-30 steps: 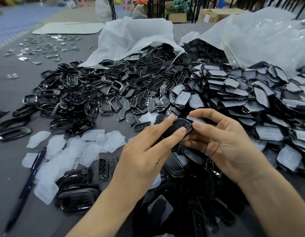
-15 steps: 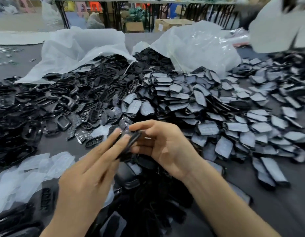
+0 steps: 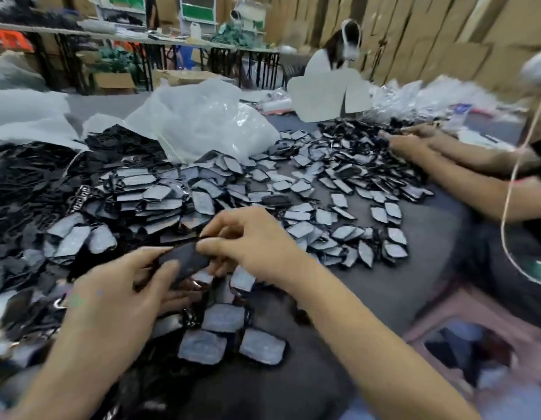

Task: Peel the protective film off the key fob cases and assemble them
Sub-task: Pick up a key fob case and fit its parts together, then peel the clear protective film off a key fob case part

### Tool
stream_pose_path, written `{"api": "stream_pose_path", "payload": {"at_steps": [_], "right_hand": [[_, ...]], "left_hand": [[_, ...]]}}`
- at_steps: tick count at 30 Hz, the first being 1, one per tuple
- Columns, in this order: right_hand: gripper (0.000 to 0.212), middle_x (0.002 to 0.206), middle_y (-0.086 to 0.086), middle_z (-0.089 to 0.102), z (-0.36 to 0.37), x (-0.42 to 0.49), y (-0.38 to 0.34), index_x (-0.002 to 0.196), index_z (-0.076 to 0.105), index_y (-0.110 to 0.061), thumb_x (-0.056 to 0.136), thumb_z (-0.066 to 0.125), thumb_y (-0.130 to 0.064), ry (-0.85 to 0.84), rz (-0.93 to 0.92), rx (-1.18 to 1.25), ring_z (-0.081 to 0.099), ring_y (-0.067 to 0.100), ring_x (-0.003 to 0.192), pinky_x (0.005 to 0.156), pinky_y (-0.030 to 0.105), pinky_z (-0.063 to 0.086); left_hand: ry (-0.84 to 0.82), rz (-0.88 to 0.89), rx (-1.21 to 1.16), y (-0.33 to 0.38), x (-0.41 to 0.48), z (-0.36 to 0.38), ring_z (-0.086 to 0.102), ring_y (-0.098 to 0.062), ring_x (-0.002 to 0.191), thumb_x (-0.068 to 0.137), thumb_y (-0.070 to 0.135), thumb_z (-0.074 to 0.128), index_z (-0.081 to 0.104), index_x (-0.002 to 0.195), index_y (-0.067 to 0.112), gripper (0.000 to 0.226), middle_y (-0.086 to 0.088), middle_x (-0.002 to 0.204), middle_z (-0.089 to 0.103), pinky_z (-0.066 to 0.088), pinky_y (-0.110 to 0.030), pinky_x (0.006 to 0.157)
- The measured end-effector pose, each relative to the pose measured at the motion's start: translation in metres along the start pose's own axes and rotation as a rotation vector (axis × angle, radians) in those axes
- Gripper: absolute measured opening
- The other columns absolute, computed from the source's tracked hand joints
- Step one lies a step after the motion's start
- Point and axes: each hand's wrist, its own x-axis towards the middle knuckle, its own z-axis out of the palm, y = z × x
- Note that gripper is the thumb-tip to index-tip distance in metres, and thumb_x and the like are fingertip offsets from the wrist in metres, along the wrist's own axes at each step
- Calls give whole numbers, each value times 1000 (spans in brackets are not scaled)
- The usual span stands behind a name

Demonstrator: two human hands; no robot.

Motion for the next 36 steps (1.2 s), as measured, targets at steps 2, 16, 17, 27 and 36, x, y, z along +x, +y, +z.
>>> {"api": "stream_pose_path", "payload": {"at_steps": [2,16,17,27,36], "right_hand": [[7,61,10,62,-37,-5,9,83,63,-4,85,68,0,67,89,-77,62,16,49,52,24,55],[15,58,-12,57,-111,7,78,78,66,-10,76,79,-16,283,272,-487,50,-4,42,45,10,36],[15,62,-13,56,-111,6,78,78,67,-11,75,79,-18,289,270,-523,51,-4,47,45,8,34],[13,69,-7,64,10,4,-12,74,64,-32,78,69,-44,220,-195,-296,55,6,56,51,15,43],[42,131,-2,45,177,31,3,137,46,-20,96,52,-31,-321,-404,-693,38,16,125,102,23,30]], "left_hand": [[-91,-37,39,10,18,38,72,-25,60,91,13,61,67,85,20,11,-5,67,73,60,-39,58],[-181,-119,468,21,75,130,61,-14,38,90,24,65,44,119,14,38,-13,79,65,48,-23,38],[-166,-105,465,24,72,121,58,-12,35,90,26,65,43,124,17,42,-11,76,66,46,-21,36],[388,-36,668,6,10,-53,58,-3,58,90,28,62,66,97,27,7,14,66,61,41,-10,53],[152,-337,1017,-62,-24,-161,29,-22,142,92,25,60,42,143,23,53,-2,153,34,21,-34,116]]}}
